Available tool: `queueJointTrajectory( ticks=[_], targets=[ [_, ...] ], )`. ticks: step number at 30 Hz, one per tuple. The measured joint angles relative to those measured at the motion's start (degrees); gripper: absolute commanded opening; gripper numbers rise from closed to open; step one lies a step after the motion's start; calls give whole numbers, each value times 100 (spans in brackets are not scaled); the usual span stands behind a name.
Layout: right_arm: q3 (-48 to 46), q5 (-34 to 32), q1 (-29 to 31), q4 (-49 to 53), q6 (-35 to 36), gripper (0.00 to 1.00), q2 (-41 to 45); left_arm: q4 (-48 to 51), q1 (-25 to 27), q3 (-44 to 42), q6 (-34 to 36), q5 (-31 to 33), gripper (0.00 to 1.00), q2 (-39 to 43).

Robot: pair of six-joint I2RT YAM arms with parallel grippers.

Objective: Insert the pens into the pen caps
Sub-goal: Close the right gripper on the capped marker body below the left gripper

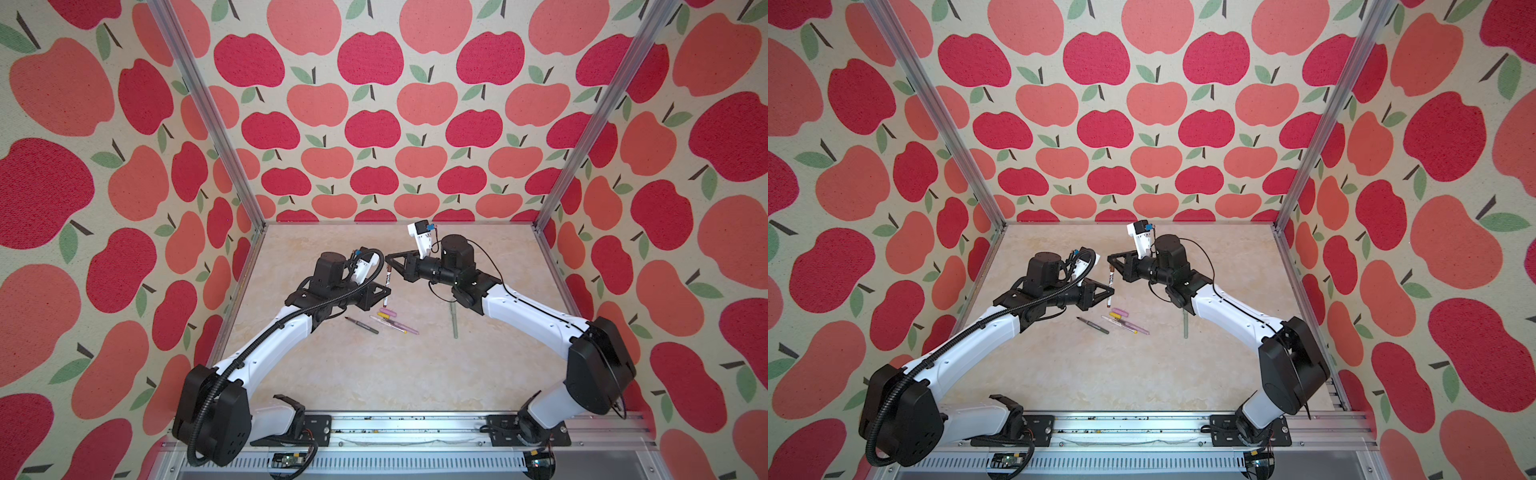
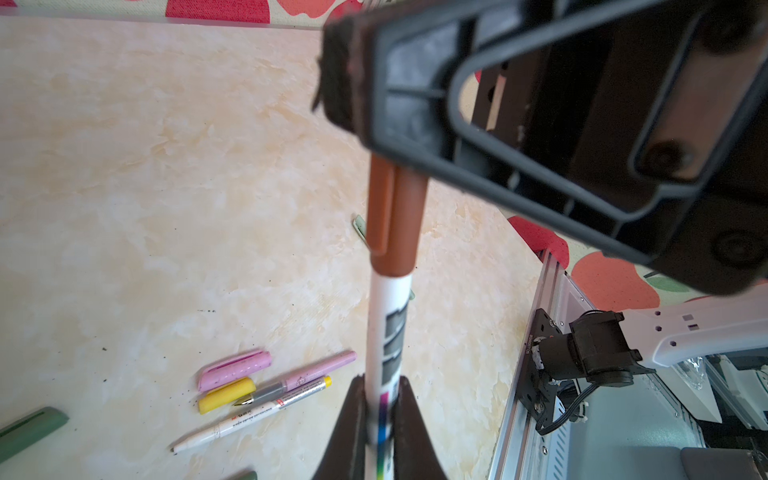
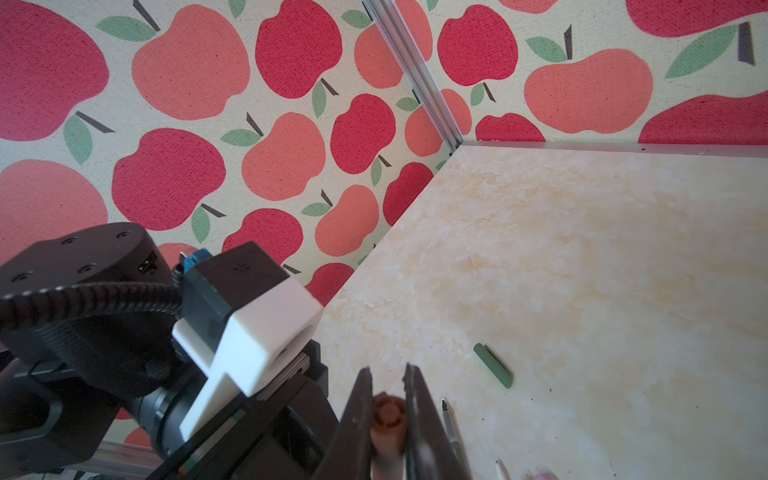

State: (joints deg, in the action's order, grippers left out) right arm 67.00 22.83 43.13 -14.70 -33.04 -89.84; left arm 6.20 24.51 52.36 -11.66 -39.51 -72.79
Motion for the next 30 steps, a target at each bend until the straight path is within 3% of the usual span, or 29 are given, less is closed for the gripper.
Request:
queueJointTrajectory(
  ticks=[9, 19, 30],
  targets=[
    [555, 291, -55, 713, 212, 14, -107, -763, -7, -501, -343, 28, 0, 306],
    [632, 988, -79, 1744, 297, 33, -190, -1987, -31, -1032, -874, 581, 0, 645],
    [632, 1071, -87, 1991, 334, 33, -131, -2253, 44, -1126, -1016, 774, 0, 658]
  ],
)
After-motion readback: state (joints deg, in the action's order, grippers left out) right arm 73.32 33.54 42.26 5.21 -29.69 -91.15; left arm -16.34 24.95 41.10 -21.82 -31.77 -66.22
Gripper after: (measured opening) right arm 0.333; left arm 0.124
